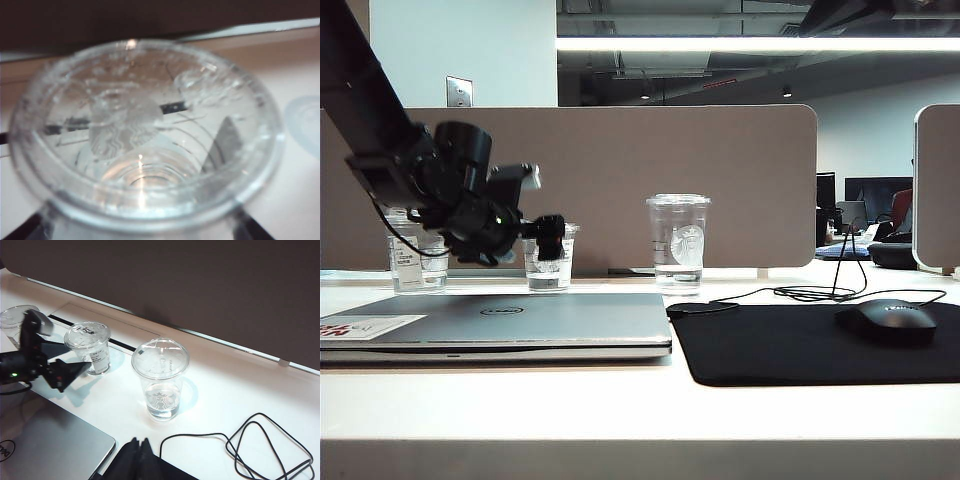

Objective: Pick up the coffee cup on the middle and place it on the right side of the laptop.

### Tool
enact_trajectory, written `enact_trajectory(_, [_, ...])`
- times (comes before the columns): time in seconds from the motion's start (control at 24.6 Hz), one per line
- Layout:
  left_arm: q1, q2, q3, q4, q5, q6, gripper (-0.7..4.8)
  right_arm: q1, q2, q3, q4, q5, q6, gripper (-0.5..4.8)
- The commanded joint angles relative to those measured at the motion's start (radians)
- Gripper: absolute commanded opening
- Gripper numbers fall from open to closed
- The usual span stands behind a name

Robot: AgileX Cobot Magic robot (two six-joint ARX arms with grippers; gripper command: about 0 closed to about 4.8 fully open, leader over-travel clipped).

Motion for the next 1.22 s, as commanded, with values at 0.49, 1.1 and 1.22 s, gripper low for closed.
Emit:
enact_trajectory(0.49, [-0.004, 0.132, 0.173, 0.008, -0.045, -0.003, 4.79, 0.002, 0.002, 0.006, -0.057, 0.002, -0.006, -0.05])
enact_trajectory(1.1, [-0.004, 0.151, 0.206, 0.046, -0.018, 0.001, 4.73, 0.002, 0.002, 0.006, -0.057, 0.002, -0.006, -0.06])
enact_trajectory(1.22, [-0.004, 0.151, 0.206, 0.046, 0.004, 0.001, 3.57, 0.002, 0.002, 0.006, -0.057, 0.002, -0.006, -0.05])
